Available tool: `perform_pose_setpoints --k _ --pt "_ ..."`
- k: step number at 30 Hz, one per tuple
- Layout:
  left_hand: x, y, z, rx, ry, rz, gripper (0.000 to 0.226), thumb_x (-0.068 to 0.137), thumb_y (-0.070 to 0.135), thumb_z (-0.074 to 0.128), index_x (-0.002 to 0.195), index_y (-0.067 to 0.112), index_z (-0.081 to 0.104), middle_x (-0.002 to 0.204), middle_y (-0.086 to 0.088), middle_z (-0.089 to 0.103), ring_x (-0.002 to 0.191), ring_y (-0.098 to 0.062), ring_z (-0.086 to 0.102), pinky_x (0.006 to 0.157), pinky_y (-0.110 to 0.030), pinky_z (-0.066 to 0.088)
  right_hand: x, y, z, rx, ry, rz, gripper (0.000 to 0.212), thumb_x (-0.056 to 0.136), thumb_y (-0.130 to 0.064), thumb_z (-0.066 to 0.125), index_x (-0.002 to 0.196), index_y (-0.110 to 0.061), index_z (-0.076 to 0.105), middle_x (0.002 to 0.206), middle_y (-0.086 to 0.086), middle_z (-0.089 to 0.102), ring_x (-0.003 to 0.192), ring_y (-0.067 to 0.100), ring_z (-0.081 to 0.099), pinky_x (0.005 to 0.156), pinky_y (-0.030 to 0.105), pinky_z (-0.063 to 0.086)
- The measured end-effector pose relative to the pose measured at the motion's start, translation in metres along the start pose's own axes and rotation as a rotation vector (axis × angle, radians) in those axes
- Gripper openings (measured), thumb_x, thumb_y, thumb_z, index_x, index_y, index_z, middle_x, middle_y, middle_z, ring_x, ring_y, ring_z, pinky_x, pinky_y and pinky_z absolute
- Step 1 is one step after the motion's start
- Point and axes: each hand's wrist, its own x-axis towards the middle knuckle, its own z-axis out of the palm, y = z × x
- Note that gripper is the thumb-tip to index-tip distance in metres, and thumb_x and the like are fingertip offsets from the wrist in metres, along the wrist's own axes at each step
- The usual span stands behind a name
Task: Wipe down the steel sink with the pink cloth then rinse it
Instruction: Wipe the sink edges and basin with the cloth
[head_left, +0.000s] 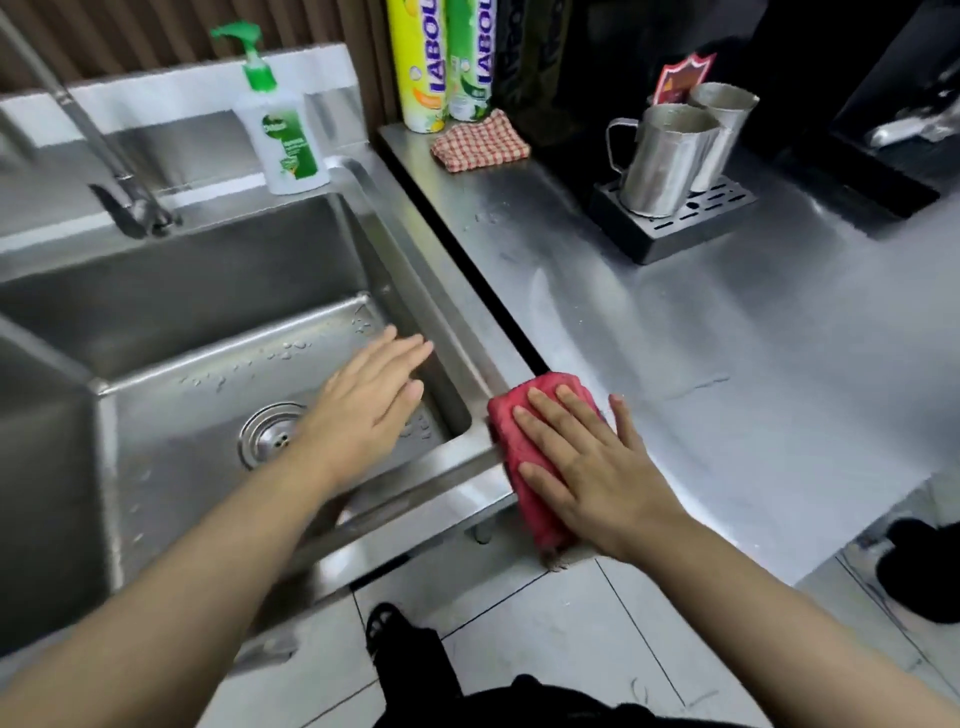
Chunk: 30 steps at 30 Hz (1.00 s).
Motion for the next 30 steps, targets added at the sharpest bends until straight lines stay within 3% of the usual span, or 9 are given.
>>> perform_pose_setpoints --k 4,9,13,16,19,22,26,28,30 --pt "-0.105 0.033 0.016 0.111 0.148 -0.176 0.058 0.097 0.047 0.017 0.135 0.015 0.048 0.137 -0.002 0.053 0.136 -0.016 0.030 0.114 -0.029 0.014 0.003 -0.019 0.009 0.042 0.060 -0.029 0.055 0.094 -0.045 0.026 0.134 -0.018 0.051 0.139 0.003 0.051 0.134 0.028 0.039 0.111 0.048 0.010" --pt "-0.171 0.036 0.039 0.291 0.200 -0.398 0.055 0.098 0.038 0.019 0.135 0.009 0.048 0.138 -0.006 0.053 0.134 -0.023 0.035 0.110 -0.040 0.023 0.000 -0.098 0.014 0.177 0.050 -0.216 0.052 0.092 -0.042 0.032 0.130 -0.014 0.055 0.133 0.004 0.057 0.130 0.027 0.045 0.108 0.047 0.017" --pt "-0.170 0.034 0.046 0.342 0.191 -0.409 0.057 0.100 0.038 0.013 0.135 0.011 0.047 0.138 -0.005 0.052 0.132 -0.024 0.039 0.108 -0.043 0.027 0.004 -0.050 0.012 0.068 0.032 -0.332 0.055 0.091 -0.046 0.032 0.129 -0.013 0.055 0.131 0.006 0.058 0.127 0.025 0.048 0.108 0.042 0.023" --pt "-0.169 0.034 0.045 0.357 0.203 -0.403 0.056 0.100 0.037 0.014 0.134 0.011 0.048 0.137 -0.004 0.054 0.132 -0.022 0.037 0.107 -0.041 0.026 0.001 -0.011 0.010 0.043 0.088 -0.199 0.054 0.091 -0.043 0.033 0.128 -0.011 0.056 0.130 0.006 0.059 0.128 0.025 0.046 0.108 0.043 0.026" --pt "-0.171 0.033 0.043 0.330 0.216 -0.395 0.057 0.100 0.038 0.012 0.133 0.011 0.050 0.136 -0.004 0.055 0.131 -0.020 0.035 0.107 -0.039 0.025 0.000 -0.056 0.015 0.124 0.160 -0.073 0.052 0.090 -0.044 0.035 0.121 -0.011 0.061 0.125 0.007 0.062 0.124 0.028 0.051 0.106 0.045 0.025" --pt "-0.174 0.030 0.037 0.258 0.250 -0.361 0.058 0.100 0.039 0.013 0.133 0.010 0.050 0.137 -0.005 0.054 0.132 -0.021 0.038 0.108 -0.036 0.023 -0.001 -0.120 0.024 0.159 0.144 -0.185 0.049 0.091 -0.041 0.036 0.121 -0.012 0.062 0.123 0.007 0.064 0.119 0.029 0.055 0.103 0.046 0.026" --pt "-0.204 0.014 0.016 0.281 0.305 -0.379 0.051 0.097 0.035 0.025 0.135 0.010 0.048 0.138 -0.004 0.053 0.133 -0.020 0.035 0.109 -0.036 0.024 0.005 -0.098 0.019 0.067 0.023 -0.392 0.058 0.096 -0.049 0.025 0.129 -0.012 0.055 0.129 0.007 0.060 0.123 0.027 0.051 0.106 0.042 0.027" --pt "-0.232 -0.004 0.000 0.287 0.335 -0.441 0.053 0.098 0.039 0.020 0.134 0.011 0.047 0.138 -0.005 0.052 0.134 -0.019 0.033 0.109 -0.037 0.023 0.006 -0.073 0.015 0.038 0.039 -0.338 0.065 0.096 -0.052 0.018 0.130 -0.010 0.054 0.130 0.009 0.059 0.123 0.028 0.051 0.105 0.040 0.029" --pt "-0.261 -0.028 -0.015 0.296 0.351 -0.509 0.058 0.098 0.043 0.014 0.135 0.011 0.047 0.138 -0.006 0.052 0.134 -0.019 0.032 0.110 -0.034 0.020 0.000 -0.082 0.012 0.073 0.117 -0.136 0.064 0.094 -0.054 0.024 0.126 -0.009 0.058 0.128 0.010 0.060 0.121 0.031 0.052 0.104 0.043 0.029"
